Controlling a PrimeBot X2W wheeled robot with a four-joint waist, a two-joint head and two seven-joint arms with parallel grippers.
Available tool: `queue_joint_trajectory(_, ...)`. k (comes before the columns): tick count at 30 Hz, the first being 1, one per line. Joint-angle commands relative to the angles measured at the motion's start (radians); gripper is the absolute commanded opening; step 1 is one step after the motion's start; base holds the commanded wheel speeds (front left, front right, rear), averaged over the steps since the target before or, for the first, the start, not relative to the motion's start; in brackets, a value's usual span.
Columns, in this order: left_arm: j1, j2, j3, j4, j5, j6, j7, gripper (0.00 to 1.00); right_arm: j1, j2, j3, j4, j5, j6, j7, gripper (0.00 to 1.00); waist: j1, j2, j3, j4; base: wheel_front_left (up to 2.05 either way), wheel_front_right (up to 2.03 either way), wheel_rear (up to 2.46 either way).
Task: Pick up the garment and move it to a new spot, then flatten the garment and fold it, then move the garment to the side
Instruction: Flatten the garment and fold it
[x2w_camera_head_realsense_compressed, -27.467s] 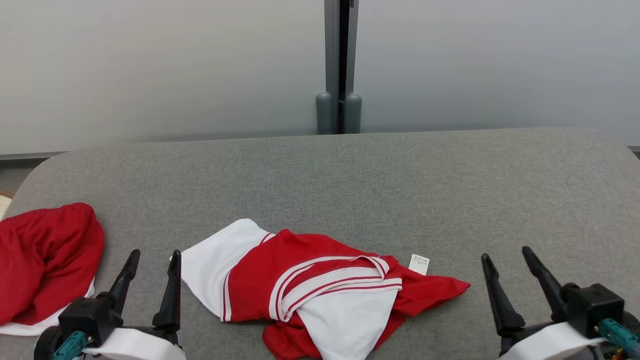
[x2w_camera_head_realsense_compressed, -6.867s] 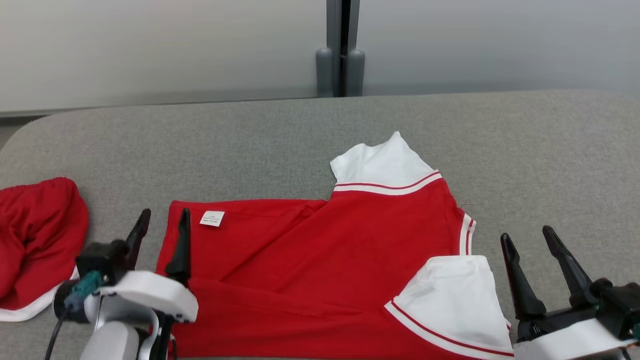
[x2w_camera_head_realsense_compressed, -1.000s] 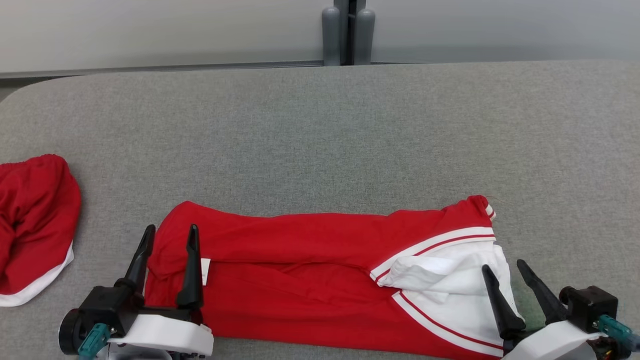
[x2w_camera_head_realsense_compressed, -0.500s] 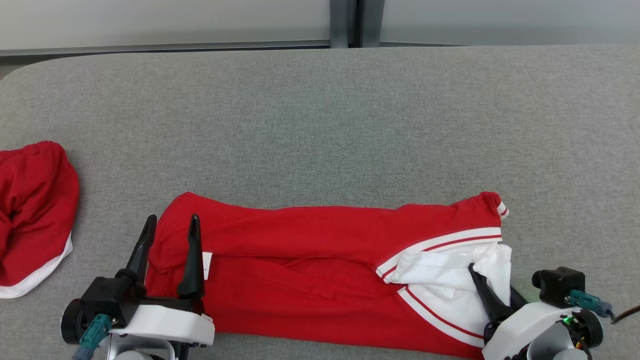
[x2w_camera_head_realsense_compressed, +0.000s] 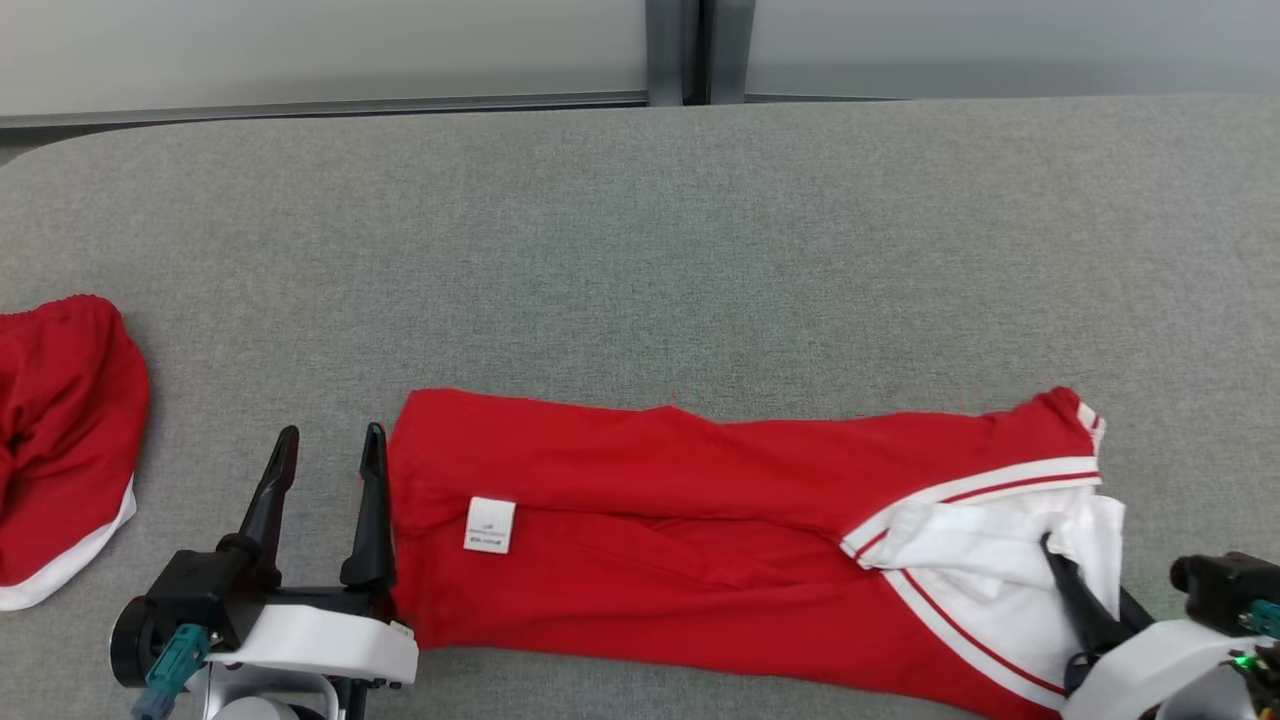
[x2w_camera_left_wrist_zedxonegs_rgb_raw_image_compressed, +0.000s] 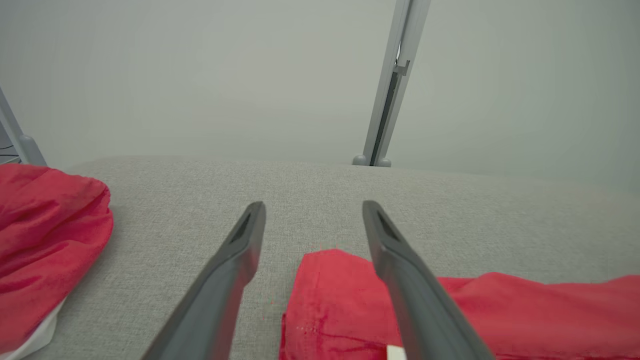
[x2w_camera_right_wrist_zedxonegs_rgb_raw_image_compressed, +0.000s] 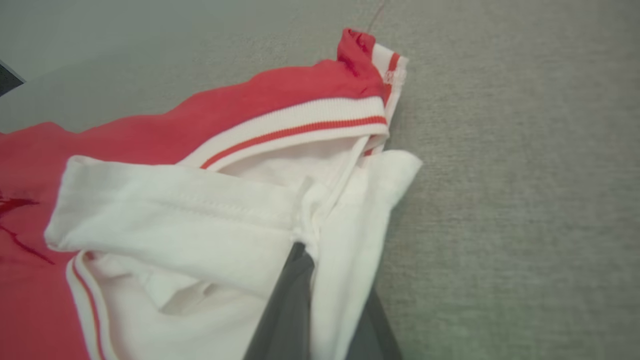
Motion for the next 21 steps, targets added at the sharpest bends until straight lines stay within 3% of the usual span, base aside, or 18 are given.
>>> queue_joint_trajectory(1,0.002,0.001,0.005,0.004,0.005,-0.004,-0.005,1.0,0.021,-0.025,-0.018,0.002,-0.005,-0.006,-0.003,0.0,0.0,0.0,-0.006,-0.005,0.0,0.0,0.0)
queue_joint_trajectory(6,0.008,-0.003,0.009,0.012,0.005,-0.012,-0.006,1.0,0.054,-0.078,-0.077,-0.022,-0.007,-0.004,0.011,0.0,0.0,0.0,-0.024,-0.013,0.0,0.0,0.0)
queue_joint_trajectory(11,0.016,-0.005,0.012,0.019,0.006,-0.016,-0.006,1.0,0.045,-0.088,-0.081,-0.102,-0.007,-0.004,0.053,0.0,0.0,0.0,-0.045,-0.019,0.0,0.0,0.0)
queue_joint_trajectory(21,0.004,-0.013,0.0,0.036,0.007,-0.031,-0.006,1.0,-0.041,-0.025,0.067,-0.359,0.023,-0.003,0.218,0.0,0.0,0.0,-0.064,0.003,0.0,0.0,0.0)
